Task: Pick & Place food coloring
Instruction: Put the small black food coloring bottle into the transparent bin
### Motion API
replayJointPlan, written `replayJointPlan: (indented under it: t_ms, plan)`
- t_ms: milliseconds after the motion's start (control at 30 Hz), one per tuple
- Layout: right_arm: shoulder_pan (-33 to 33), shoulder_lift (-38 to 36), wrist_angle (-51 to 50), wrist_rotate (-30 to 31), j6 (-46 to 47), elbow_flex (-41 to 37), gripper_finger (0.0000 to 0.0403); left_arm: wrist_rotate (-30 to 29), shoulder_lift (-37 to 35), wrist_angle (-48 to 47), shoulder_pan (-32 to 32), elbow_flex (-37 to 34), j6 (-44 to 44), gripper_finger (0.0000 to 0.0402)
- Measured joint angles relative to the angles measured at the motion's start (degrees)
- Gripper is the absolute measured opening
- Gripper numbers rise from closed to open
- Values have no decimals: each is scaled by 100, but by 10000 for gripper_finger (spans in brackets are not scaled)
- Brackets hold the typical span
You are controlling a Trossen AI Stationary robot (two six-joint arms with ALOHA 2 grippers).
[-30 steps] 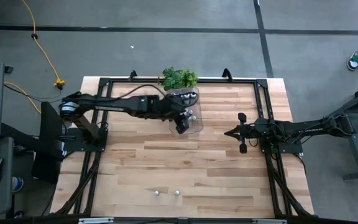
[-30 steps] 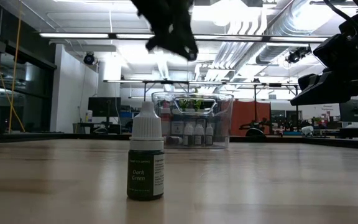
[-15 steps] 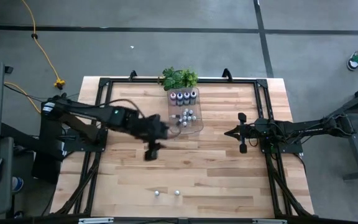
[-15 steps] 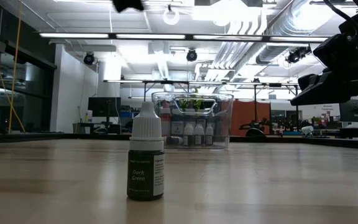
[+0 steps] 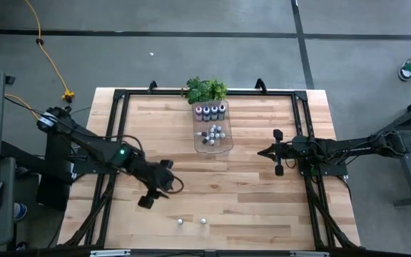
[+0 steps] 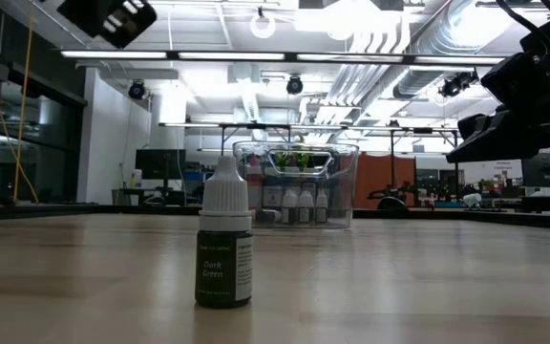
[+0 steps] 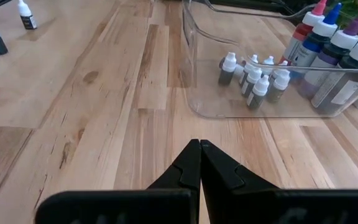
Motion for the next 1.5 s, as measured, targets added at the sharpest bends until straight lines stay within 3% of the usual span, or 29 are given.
replayJointPlan:
  t_ms: [100,333,667,1033,1500]
  plan:
    - [1,-1,-7,-1,0,1,0,88,43,69,-108,-201,-163,152]
    - [1,7,25,1,0,-1,0,-717,593,272,-327,-156,-20,152]
    - [0,6,-6,0,0,-1,0,36,1862,526,-565,447,90,152]
    - [1,5,20,1,0,-1,0,299,2193,730,-592,580,215,153]
    - [-1,1,-9,-1,0,0,0,-39,2801,789,-974,1016,-506,256]
